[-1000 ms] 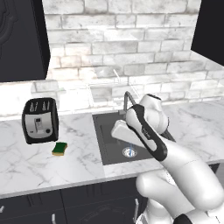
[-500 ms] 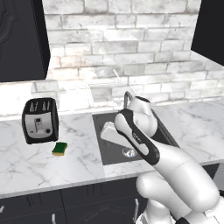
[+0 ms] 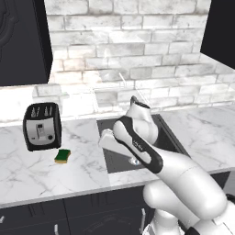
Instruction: Soak the sponge with water for a few seconds and then drop it inside the sink.
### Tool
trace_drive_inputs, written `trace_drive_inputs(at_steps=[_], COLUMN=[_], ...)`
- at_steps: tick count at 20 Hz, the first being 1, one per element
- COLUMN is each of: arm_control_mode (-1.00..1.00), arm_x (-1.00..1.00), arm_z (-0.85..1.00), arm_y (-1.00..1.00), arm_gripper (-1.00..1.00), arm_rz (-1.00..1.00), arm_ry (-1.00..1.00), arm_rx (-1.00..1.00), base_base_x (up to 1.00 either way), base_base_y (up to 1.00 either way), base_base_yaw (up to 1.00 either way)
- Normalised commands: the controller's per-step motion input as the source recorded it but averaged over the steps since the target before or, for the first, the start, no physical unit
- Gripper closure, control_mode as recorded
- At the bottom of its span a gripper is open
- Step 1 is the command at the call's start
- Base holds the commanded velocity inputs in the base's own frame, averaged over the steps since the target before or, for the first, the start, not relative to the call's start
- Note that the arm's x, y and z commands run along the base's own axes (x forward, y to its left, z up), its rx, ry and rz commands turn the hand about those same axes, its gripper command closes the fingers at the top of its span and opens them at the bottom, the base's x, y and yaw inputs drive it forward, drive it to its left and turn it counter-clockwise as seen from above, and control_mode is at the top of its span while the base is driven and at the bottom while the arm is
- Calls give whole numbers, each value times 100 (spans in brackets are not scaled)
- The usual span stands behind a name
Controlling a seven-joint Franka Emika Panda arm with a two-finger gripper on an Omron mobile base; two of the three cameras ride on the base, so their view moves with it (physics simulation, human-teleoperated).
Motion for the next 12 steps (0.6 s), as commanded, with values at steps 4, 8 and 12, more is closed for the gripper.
trace_drive_inputs(at_steps=[4, 8, 12], arm_control_mode=[-100, -100, -100], arm_x=[0, 4, 12], arm_z=[0, 3, 5], arm_y=[33, 24, 19], arm_gripper=[-100, -100, -100], arm_rz=[5, 7, 2], arm_ry=[-1, -5, -1], arm_rx=[-1, -4, -2], base_base_x=[0, 0, 0], base_base_y=[0, 0, 0], base_base_yaw=[0, 0, 0])
